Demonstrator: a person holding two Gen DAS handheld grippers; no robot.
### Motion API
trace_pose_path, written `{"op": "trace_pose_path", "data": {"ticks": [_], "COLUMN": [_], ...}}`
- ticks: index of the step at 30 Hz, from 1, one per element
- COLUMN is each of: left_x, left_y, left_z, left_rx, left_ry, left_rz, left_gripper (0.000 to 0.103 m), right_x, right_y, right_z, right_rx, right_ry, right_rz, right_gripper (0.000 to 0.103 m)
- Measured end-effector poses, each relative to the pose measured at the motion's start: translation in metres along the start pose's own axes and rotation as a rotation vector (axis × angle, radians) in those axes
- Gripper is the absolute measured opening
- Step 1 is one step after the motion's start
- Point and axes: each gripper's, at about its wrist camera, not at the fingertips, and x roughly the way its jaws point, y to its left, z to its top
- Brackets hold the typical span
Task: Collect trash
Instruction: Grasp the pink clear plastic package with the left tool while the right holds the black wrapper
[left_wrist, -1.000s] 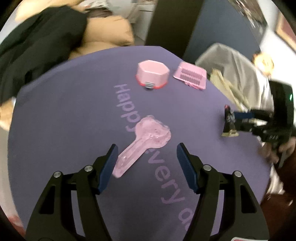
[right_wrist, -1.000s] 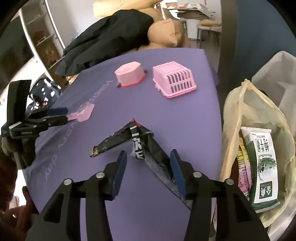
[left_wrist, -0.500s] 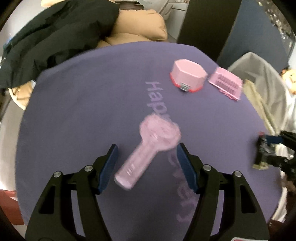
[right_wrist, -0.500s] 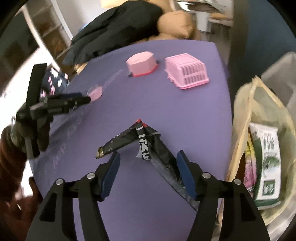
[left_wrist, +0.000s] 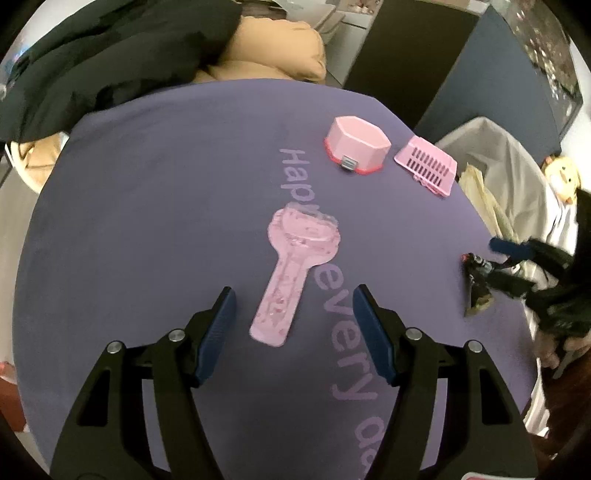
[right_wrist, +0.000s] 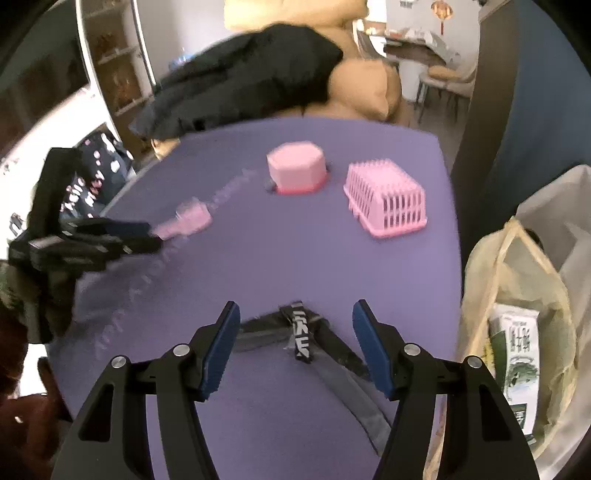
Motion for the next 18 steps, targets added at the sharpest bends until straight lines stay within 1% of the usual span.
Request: {"op": "trace_pose_path", "data": {"ticks": [3,5,6,7,8,9,10,12,15,18], "left_x": [-0.003,-0.003,-0.002,-0.002,-0.001,0.0,0.0,-0.001,0.0,0.007], "left_y": [0.006,0.007,0.007,0.006,0.004,0.003,0.001,-0.003,-0.009,-0.013], "left_z": [-0.002,-0.003,-0.003,-0.003,-0.003,-0.002,-0.001,0.0,0.006,0.018], "left_rx": [-0.018,-0.02,-0.018,-0.016,-0.012,-0.009,-0.006,0.005,0.036,0.063], "left_ry": [-0.005,-0.006,-0.006,-0.007,-0.008,-0.008,-0.009,-0.017,-0.03,-0.034], "left_rz": [-0.002,-0.006,-0.007,-0.006,-0.008,-0.014,-0.019,-0.018,-0.004,0.021], "left_gripper": [0.062,0.062,0.062,0.062,0.062,0.062,0.062,0.062,0.062,0.062], "right_x": [0.007,0.004,0.002,0.001,0.0,-0.003,-0.007,-0.016,-0.031,-0.04], "right_y": [-0.005,-0.007,-0.006,-0.005,-0.004,-0.004,-0.005,-0.006,-0.01,-0.013], "right_z": [-0.01,-0.015,-0.017,-0.019,-0.02,-0.022,-0.022,-0.022,-0.017,-0.014], "right_rx": [0.027,0.026,0.021,0.01,0.001,0.002,0.01,0.013,0.044,0.06], "right_ry": [0.035,0.023,0.021,0.02,0.02,0.017,0.007,-0.027,-0.07,-0.091], "right_rz": [0.023,0.025,0.016,-0.014,-0.035,-0.028,-0.018,-0.029,-0.025,-0.033], "right_gripper": [0.06,0.058,0.052,0.044,0.029,0.026,0.025,0.024,0.023,0.023]}}
